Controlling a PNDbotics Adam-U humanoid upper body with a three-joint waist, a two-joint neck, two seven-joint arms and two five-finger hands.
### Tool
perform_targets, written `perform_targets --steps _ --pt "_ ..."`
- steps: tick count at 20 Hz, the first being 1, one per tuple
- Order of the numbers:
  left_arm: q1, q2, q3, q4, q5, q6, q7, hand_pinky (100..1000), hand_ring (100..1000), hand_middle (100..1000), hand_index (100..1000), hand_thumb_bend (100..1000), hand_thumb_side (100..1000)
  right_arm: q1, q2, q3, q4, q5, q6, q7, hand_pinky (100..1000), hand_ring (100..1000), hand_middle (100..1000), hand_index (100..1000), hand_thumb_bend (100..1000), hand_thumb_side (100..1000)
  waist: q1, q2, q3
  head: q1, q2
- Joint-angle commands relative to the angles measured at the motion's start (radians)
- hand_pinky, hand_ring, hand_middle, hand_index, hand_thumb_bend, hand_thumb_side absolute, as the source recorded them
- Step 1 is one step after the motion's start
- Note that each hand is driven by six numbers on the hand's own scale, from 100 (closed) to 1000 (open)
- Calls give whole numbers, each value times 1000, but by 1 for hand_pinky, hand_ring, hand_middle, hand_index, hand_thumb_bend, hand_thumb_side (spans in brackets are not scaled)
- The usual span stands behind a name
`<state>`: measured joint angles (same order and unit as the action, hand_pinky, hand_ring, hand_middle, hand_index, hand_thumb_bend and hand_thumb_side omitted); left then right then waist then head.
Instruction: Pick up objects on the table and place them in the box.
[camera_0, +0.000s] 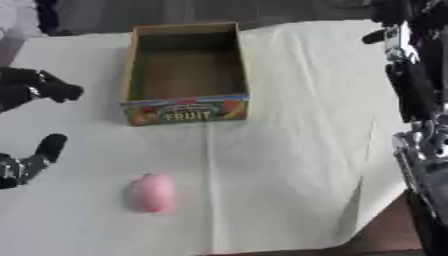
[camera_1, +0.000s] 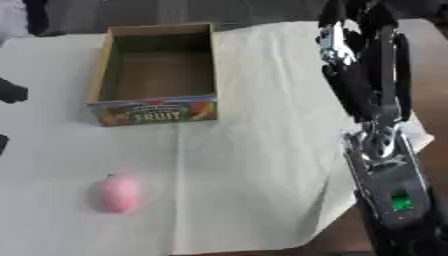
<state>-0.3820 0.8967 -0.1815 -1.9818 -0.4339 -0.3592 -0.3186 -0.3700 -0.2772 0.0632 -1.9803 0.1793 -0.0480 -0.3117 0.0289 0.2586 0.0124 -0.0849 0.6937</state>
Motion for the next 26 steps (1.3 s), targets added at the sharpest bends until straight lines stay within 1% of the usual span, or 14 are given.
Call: perform_targets --steps 1,2,4,7,11,12,15,17,18,19,20,21,25,26 --pt "-36 65 -33 -18 15 -3 -72 739 710 724 916 100 668 -12 -20 2 -20 -7 -1 7 539 783 535 776 150 629 1 -19 -2 8 9" --pt "-48 66 -44 -18 17 -4 -96 743 716 728 919 100 676 -11 -20 3 -20 -8 -1 8 538 783 535 776 150 629 1 -19 -2 10 9" --pt "-69 61 -61 -18 22 -3 -145 751 724 730 921 148 716 -12 -20 4 -20 -9 -1 9 538 783 535 777 151 629 0 -19 -4 11 8" --pt "-100 52 -75 -18 21 -7 -214 760 735 726 901 314 797 -11 -20 4 -20 -9 -2 10 538 783 535 777 151 629 0 -19 -6 10 9" --pt "-131 48 -106 -18 12 -6 -287 763 744 717 888 432 877 -10 -21 5 -20 -11 -2 11 538 783 534 777 150 629 1 -18 -9 14 9" --pt "-134 45 -120 -18 10 -3 -307 761 748 720 893 470 861 -10 -22 6 -20 -11 -3 11 538 783 534 777 150 628 2 -18 -10 15 9" --pt "-146 29 -157 -18 11 12 -370 757 751 722 922 496 885 -8 -22 7 -20 -12 -3 12 538 783 533 776 149 628 4 -18 -10 17 8" --pt "-155 19 -176 -18 12 27 -404 759 759 731 954 484 859 -8 -21 7 -20 -12 -3 13 538 783 533 776 148 628 5 -18 -11 17 8" --pt "-159 14 -185 -18 15 38 -419 764 766 738 978 463 826 -8 -21 8 -20 -13 -4 14 538 783 533 776 147 627 5 -19 -11 17 8" --pt "-162 9 -192 -18 19 48 -433 764 766 738 978 463 826 -7 -21 8 -20 -13 -4 14 538 783 533 776 147 627 6 -19 -11 17 8" --pt "-164 4 -200 -18 28 63 -446 770 768 735 986 416 749 -6 -21 8 -20 -13 -4 14 538 784 533 776 146 627 6 -19 -11 17 8" --pt "-166 -1 -206 -18 39 84 -454 772 766 729 980 412 693 -6 -21 9 -20 -13 -4 15 538 784 532 776 145 626 7 -19 -11 18 8" --pt "-175 -15 -239 -18 70 198 -465 767 758 714 962 385 596 -5 -21 10 -20 -14 -5 18 538 784 532 775 143 626 9 -20 -10 19 8" --pt "-179 -19 -249 -18 73 228 -462 760 750 698 954 363 547 -4 -21 11 -20 -15 -4 18 537 784 532 775 142 625 9 -20 -9 19 9"
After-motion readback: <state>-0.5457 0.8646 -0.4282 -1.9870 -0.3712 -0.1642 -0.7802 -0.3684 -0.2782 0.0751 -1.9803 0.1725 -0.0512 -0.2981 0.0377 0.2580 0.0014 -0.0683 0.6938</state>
